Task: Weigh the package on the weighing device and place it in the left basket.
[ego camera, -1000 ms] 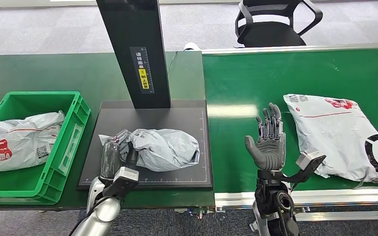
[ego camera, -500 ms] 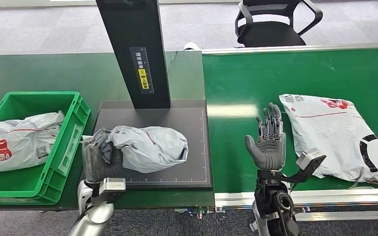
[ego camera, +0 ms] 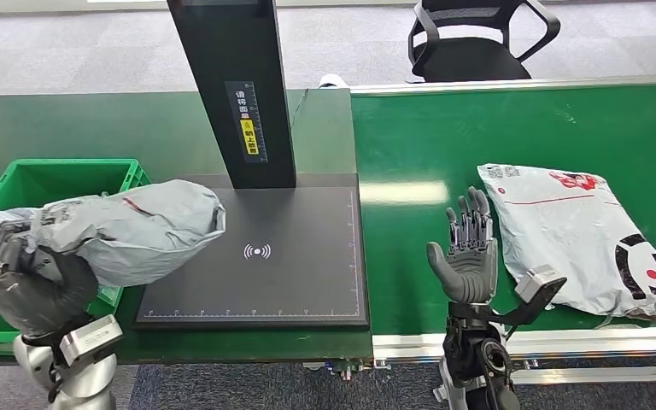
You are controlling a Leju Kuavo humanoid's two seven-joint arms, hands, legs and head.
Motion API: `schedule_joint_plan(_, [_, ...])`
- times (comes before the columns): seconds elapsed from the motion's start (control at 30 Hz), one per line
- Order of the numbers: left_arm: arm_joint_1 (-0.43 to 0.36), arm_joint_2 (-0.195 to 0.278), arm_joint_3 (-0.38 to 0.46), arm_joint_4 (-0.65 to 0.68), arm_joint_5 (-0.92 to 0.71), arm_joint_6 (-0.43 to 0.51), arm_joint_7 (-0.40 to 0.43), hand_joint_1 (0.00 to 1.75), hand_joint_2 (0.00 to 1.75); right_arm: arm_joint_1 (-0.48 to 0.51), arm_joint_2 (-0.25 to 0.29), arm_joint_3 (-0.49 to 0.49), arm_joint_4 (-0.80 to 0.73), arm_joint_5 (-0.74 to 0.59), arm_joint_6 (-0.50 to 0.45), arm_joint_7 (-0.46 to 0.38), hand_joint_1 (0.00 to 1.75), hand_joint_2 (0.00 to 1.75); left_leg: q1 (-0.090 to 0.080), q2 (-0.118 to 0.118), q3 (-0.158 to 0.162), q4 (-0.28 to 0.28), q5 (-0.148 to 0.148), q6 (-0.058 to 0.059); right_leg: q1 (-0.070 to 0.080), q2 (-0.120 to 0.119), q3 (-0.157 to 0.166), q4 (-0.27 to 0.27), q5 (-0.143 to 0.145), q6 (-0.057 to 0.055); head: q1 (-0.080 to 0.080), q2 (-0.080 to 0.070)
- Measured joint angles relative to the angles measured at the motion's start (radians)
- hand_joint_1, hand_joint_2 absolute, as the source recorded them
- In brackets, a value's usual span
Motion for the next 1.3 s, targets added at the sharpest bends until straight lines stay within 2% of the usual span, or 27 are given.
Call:
schedule_joint_plan(0.27, [-0.043, -0.064, 0.204, -0.107, -0.335, 0.0, 0.0, 1.75, 1.75, 0.008, 0.007, -0.002, 0.0, 0.02, 0.012, 0.003, 0.0, 1.75, 0.0, 0.0, 0.0, 0.0, 0.0, 0.0, 0.0, 0.0, 0.0, 0.0, 0.0, 0.0, 0.0, 0.0])
schedule_joint_plan(0.47, [-0.133, -0.093, 0.371, -0.042, -0.627, 0.0, 0.008, 1.75, 1.75, 0.006, 0.006, 0.016, 0.027, 0.141, 0.014, 0.075, 0.0, 1.75, 0.0, 0.001, 0.001, 0.0, 0.0, 0.0, 0.0, 0.0, 0.0, 0.0, 0.0, 0.0, 0.0, 0.0])
schedule_joint_plan(0.57, [-0.156, -0.101, 0.433, -0.006, -0.666, 0.0, 0.008, 1.75, 1.75, 0.006, 0.005, 0.026, 0.041, 0.158, 0.012, 0.087, 0.0, 1.75, 0.0, 0.001, 0.001, 0.0, 0.0, 0.0, 0.0, 0.001, 0.0, 0.0, 0.0, 0.0, 0.0, 0.0])
schedule_joint_plan(0.73, [-0.182, -0.107, 0.477, 0.034, -0.688, 0.0, 0.022, 1.75, 1.75, 0.005, 0.003, 0.032, 0.056, 0.171, 0.012, 0.097, 0.0, 1.75, 0.0, 0.001, 0.0, 0.0, 0.0, 0.0, 0.0, 0.001, -0.001, 0.0, 0.0, 0.0, 0.0, 0.0])
schedule_joint_plan(0.8, [-0.203, -0.09, 0.477, 0.099, -0.758, 0.0, 0.12, 1.75, 1.75, 0.005, 0.002, 0.035, 0.065, 0.187, 0.014, 0.124, 0.0, 1.75, 0.0, 0.0, 0.0, 0.0, 0.0, 0.0, 0.0, 0.0, -0.001, 0.0, 0.0, 0.0, 0.0, 0.0])
schedule_joint_plan(0.83, [-0.218, -0.07, 0.459, 0.156, -0.803, -0.001, 0.222, 1.75, 1.75, 0.005, 0.002, 0.037, 0.071, 0.196, 0.017, 0.141, 0.0, 1.75, 0.0, -0.001, 0.0, 0.0, 0.0, 0.0, 0.0, 0.0, -0.001, 0.0, 0.0, 0.0, 0.0, 0.0])
schedule_joint_plan(0.93, [-0.277, 0.022, 0.338, 0.385, -0.864, -0.035, 0.666, 1.75, 1.75, 0.001, 0.0, 0.038, 0.09, 0.22, 0.035, 0.174, 0.0, 1.75, 0.001, -0.001, 0.0, 0.0, 0.002, -0.003, 0.001, 0.0, -0.001, 0.0, 0.001, -0.001, 0.0, 0.0])
schedule_joint_plan(0.97, [-0.298, 0.05, 0.297, 0.459, -0.865, -0.061, 0.789, 1.75, 1.75, -0.001, 0.0, 0.038, 0.096, 0.229, 0.041, 0.177, 0.0, 1.75, 0.001, -0.001, 0.0, 0.0, 0.002, -0.003, 0.001, 0.0, -0.001, 0.001, 0.001, -0.002, 0.0, 0.0])
schedule_joint_plan(1.0, [-0.319, 0.071, 0.262, 0.524, -0.866, -0.091, 0.869, 1.75, 1.75, -0.004, -0.001, 0.038, 0.101, 0.237, 0.045, 0.178, 0.0, 1.75, 0.001, -0.001, 0.0, 0.0, 0.003, -0.003, 0.001, 0.0, -0.001, 0.001, 0.001, -0.002, 0.0, 0.0])
schedule_joint_plan(1.07, [-0.35, 0.113, 0.201, 0.641, -0.867, -0.145, 0.944, 1.75, 1.75, -0.012, -0.001, 0.038, 0.112, 0.252, 0.052, 0.179, 0.0, 1.75, 0.001, -0.001, 0.0, 0.0, 0.003, -0.003, 0.001, 0.0, 0.0, 0.001, 0.002, -0.002, 0.0, 0.0])
schedule_joint_plan(1.17, [-0.388, 0.161, 0.132, 0.77, -0.867, -0.186, 0.986, 1.72, 1.75, -0.024, -0.001, 0.038, 0.126, 0.267, 0.058, 0.179, 0.0, 1.75, 0.001, 0.0, 0.0, 0.0, 0.003, -0.003, 0.001, 0.0, 0.0, 0.001, 0.002, -0.002, 0.0, 0.0])
schedule_joint_plan(1.2, [-0.402, 0.173, 0.12, 0.802, -0.867, -0.198, 0.992, 1.59, 1.75, -0.027, -0.001, 0.039, 0.13, 0.272, 0.059, 0.179, 0.0, 1.75, 0.001, -0.001, 0.0, 0.0, 0.003, -0.003, 0.001, 0.0, 0.0, 0.001, 0.002, -0.002, 0.0, 0.0])
schedule_joint_plan(1.23, [-0.416, 0.184, 0.111, 0.829, -0.867, -0.214, 0.993, 1.25, 1.75, -0.03, -0.001, 0.039, 0.133, 0.276, 0.061, 0.179, 0.0, 1.75, 0.001, -0.001, 0.0, 0.0, 0.003, -0.003, 0.001, 0.0, 0.0, 0.001, 0.002, -0.002, 0.0, 0.0])
schedule_joint_plan(1.3, [-0.443, 0.199, 0.1, 0.869, -0.867, -0.246, 0.992, 0.44, 1.75, -0.034, -0.001, 0.039, 0.138, 0.282, 0.064, 0.179, 0.0, 1.75, 0.001, -0.002, 0.0, 0.0, 0.003, -0.003, 0.001, 0.0, 0.0, 0.001, 0.002, -0.002, 0.0, 0.0])
